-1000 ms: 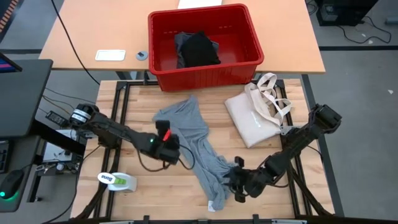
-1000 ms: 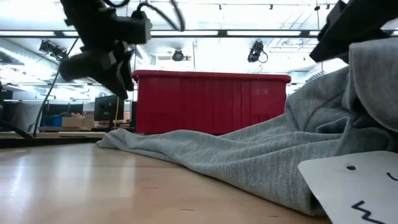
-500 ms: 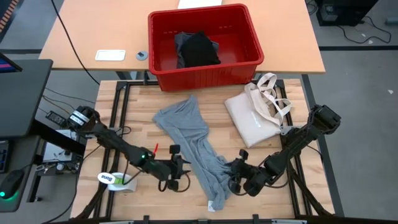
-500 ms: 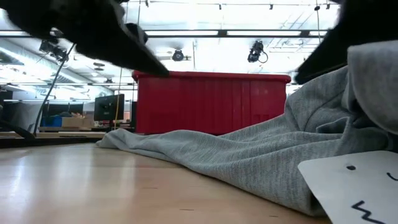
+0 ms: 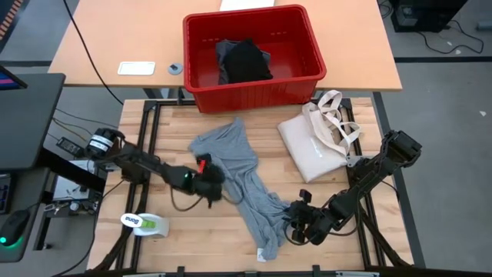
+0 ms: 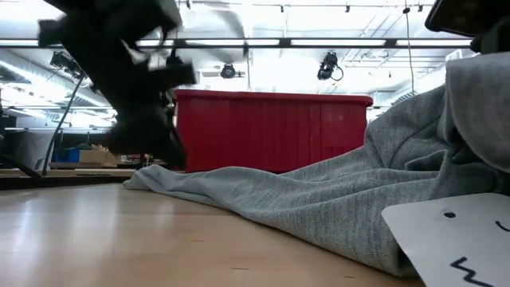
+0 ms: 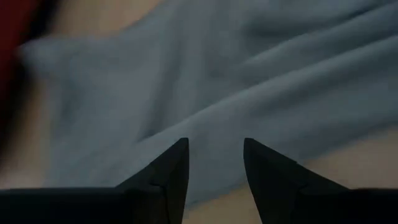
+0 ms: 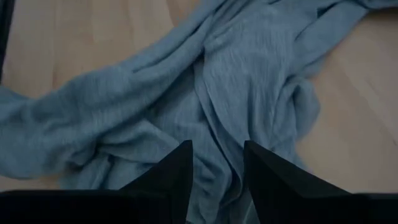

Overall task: Fold Laundry from Bin
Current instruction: Fold the gray shirt

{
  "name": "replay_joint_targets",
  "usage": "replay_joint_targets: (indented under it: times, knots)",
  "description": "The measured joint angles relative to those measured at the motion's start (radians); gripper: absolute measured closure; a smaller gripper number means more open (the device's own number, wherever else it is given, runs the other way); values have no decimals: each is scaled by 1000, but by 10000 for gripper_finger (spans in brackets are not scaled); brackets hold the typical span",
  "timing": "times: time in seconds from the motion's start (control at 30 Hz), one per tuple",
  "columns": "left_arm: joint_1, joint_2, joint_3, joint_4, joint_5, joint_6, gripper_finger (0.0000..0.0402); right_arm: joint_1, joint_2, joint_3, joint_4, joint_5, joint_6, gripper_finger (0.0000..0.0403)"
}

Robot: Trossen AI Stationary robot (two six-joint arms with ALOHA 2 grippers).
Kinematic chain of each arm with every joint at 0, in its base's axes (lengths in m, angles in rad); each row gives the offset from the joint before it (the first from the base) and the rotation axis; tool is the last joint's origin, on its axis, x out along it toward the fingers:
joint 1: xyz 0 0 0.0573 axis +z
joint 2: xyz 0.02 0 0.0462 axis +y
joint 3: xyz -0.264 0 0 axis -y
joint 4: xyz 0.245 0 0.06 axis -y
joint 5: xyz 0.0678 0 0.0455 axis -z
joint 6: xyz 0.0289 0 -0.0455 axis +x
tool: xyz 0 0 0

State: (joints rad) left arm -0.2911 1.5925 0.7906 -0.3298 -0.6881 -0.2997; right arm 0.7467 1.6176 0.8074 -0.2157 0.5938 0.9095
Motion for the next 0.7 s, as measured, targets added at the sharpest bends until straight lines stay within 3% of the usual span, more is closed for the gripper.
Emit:
replay_joint_targets:
  times: [0.1, 0.2, 0.27, 0.47, 0.7]
  knots:
    - [90, 0, -18, -104, -91, 1, 242, -5, 0, 0, 3, 18, -4, 252]
    - [190, 0, -73, -105, -61, 48, 242, -19, 0, 0, 3, 15, -19, 252]
    - [253, 0, -120, -64, -12, 91, 242, -26, 0, 0, 3, 14, -21, 252]
    - [381, -8, -215, 166, -35, 347, 242, -40, 0, 0, 7, 19, -48, 252]
    - [395, -4, -215, 456, -293, 544, 242, -80, 0, 0, 24, 110, -48, 252]
